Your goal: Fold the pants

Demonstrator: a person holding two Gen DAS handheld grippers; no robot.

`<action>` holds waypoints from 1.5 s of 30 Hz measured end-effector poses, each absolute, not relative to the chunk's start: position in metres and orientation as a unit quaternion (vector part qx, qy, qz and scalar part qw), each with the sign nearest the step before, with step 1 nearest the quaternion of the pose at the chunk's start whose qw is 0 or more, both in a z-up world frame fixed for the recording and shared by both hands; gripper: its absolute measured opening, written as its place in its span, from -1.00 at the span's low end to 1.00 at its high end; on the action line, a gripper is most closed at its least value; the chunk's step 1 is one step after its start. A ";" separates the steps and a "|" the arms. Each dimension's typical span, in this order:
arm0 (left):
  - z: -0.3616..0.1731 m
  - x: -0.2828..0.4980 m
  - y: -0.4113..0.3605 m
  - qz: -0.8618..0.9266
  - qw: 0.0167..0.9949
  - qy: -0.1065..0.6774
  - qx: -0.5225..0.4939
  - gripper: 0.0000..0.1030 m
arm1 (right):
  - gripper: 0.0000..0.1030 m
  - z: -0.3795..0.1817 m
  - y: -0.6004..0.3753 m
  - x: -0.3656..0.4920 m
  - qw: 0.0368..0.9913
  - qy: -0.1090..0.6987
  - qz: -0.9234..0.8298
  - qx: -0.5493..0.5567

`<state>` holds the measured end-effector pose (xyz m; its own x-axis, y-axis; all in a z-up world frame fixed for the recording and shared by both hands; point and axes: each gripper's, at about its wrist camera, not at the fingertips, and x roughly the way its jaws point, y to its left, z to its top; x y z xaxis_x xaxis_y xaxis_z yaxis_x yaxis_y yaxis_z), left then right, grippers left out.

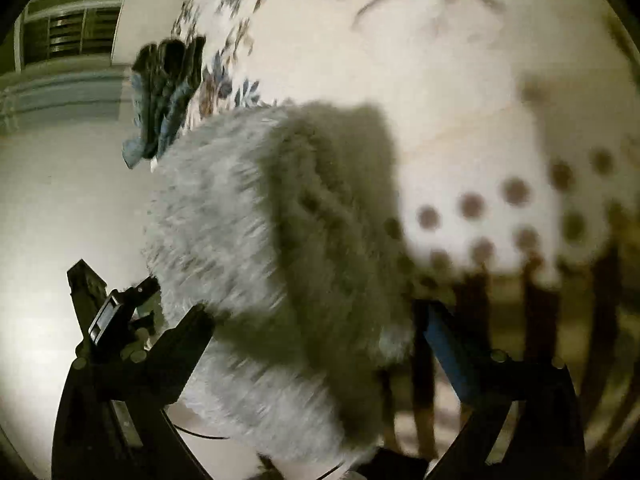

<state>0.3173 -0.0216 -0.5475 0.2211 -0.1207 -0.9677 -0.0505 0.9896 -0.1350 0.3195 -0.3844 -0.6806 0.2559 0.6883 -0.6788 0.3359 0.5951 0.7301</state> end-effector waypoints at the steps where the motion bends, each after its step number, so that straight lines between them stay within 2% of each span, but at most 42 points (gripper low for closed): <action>1: -0.553 0.319 -0.016 -0.025 0.778 0.624 -0.074 1.00 | 1.00 -0.684 -0.380 0.323 0.665 0.600 0.137 0.423; 5: -0.575 0.330 0.007 -0.047 0.767 0.629 -0.120 1.00 | 1.00 -0.694 -0.374 0.336 0.652 0.609 0.158 0.423; 14: -0.582 0.329 0.021 -0.120 0.732 0.630 -0.228 0.96 | 1.00 -0.713 -0.353 0.363 0.610 0.601 0.193 0.479; 15: -0.585 0.328 0.025 -0.132 0.724 0.631 -0.246 0.96 | 0.95 -0.712 -0.355 0.362 0.610 0.592 0.194 0.490; 16: -0.585 0.328 0.026 -0.143 0.720 0.628 -0.256 0.91 | 0.63 -0.709 -0.354 0.360 0.612 0.585 0.198 0.494; 17: -0.584 0.328 0.026 -0.145 0.721 0.628 -0.253 0.82 | 0.19 -0.707 -0.352 0.358 0.610 0.584 0.202 0.496; 18: -0.581 0.328 0.026 -0.152 0.722 0.627 -0.250 0.70 | 0.12 -0.706 -0.350 0.356 0.609 0.585 0.201 0.496; 19: -0.576 0.327 0.024 -0.168 0.726 0.620 -0.247 0.30 | 0.07 -0.702 -0.348 0.353 0.613 0.582 0.195 0.497; 20: -0.572 0.328 0.022 -0.168 0.728 0.620 -0.240 0.17 | -0.03 -0.699 -0.348 0.350 0.618 0.580 0.192 0.495; 23: -0.558 0.326 0.019 -0.180 0.731 0.616 -0.234 -0.07 | -0.14 -0.684 -0.345 0.346 0.628 0.575 0.178 0.493; 25: -0.545 0.326 0.018 -0.184 0.730 0.616 -0.233 -0.13 | -0.16 -0.671 -0.347 0.341 0.633 0.570 0.171 0.495; 32: -0.462 0.325 0.019 -0.167 0.741 0.603 -0.243 -0.14 | -0.18 -0.605 -0.344 0.342 0.636 0.570 0.180 0.487; 36: -0.406 0.344 0.031 -0.166 0.758 0.578 -0.252 -0.14 | -0.18 -0.539 -0.328 0.371 0.651 0.566 0.196 0.466; 42: -0.330 0.440 0.069 -0.177 0.784 0.537 -0.255 -0.14 | -0.18 -0.447 -0.289 0.463 0.688 0.544 0.207 0.433; 45: -0.302 0.523 0.099 -0.184 0.793 0.520 -0.258 -0.14 | -0.18 -0.416 -0.259 0.527 0.703 0.530 0.203 0.429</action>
<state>0.5228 0.0985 -0.3016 0.3917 -0.5604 -0.7297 0.0233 0.7989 -0.6010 0.5272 -0.2595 -0.4158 0.3557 0.7399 -0.5710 0.1698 0.5496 0.8180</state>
